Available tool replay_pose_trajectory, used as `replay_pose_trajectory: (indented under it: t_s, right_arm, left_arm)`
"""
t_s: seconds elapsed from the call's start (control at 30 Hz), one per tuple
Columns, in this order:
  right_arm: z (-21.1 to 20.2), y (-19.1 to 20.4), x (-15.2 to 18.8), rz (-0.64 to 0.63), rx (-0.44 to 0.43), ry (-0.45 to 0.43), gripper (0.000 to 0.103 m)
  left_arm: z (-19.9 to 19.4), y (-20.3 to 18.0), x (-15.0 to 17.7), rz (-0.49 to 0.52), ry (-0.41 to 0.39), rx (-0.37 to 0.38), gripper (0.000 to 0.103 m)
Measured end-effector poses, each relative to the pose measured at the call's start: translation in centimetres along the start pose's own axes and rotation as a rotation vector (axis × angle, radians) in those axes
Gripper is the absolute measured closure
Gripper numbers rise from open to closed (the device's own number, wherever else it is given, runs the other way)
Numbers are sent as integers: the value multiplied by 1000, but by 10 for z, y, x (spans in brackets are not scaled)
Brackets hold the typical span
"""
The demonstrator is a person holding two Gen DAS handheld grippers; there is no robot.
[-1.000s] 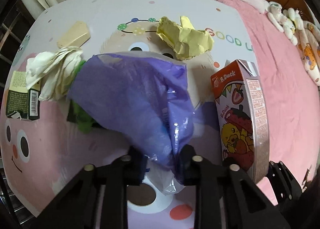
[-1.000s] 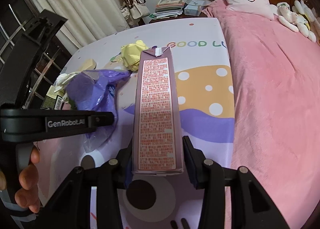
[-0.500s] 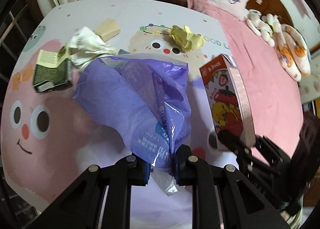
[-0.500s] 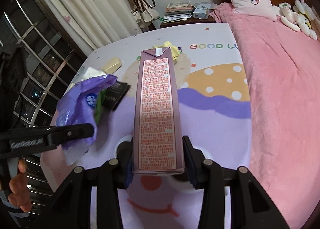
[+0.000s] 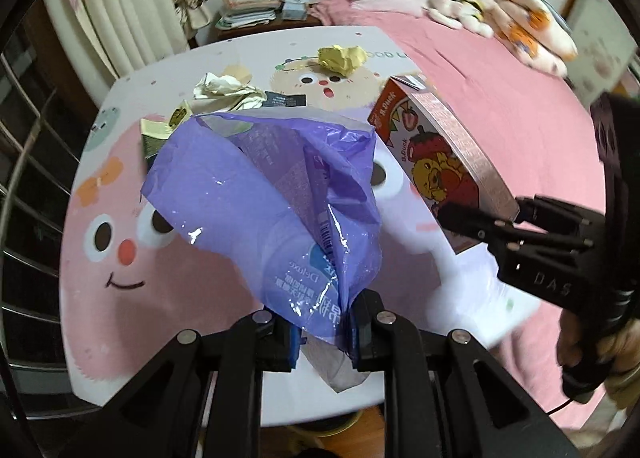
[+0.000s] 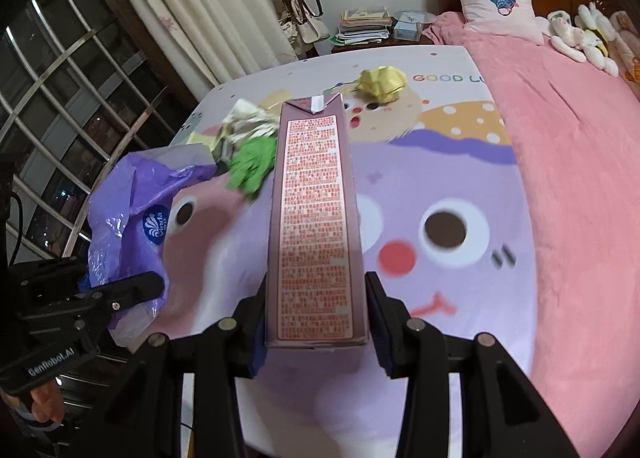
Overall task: Collect trash
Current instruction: 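Lift the purple bag and pink carton off the table toward the bin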
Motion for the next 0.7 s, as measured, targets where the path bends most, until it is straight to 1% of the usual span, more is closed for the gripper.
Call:
replay_pose_trajectory:
  t_s: [0.13,0.23,0.33,0.43,0.53,0.6,0.7]
  right_arm:
    - [-16,30,37,22,25,-20,61]
    - [-25,56,71,53,45,-26,61]
    - [-31,83,108,91,66,-29,61]
    - [-35,106,141,119,74,-17,61]
    - [-34,129,173,110,77,14,61]
    - [-32,140,195,111,78,53,61]
    - [-25,144,220,127,79,107,61]
  left_arm:
    - [-20,9,40,68,-24,17,87]
    - [-35,20,76,115,-38,32,87]
    - [-45,31,110,157,-48,24,87]
    - [-55,43,142,178,-53,16,87]
    - [-60,49,171,191,-50,18,87]
    - [-57,52,191,193,-22,28,87]
    - [-48,50,214,192,26,42,87]
Point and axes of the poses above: each gripper's, at about its wrist camera, not at the fingertips, and z roughly the way its jaws point, y to its left, x to its underside, the point moved 2 cm from there along z, roughly the way its jaws point, and after that the axes turned 1 degree about y, right-handed, at the moved point
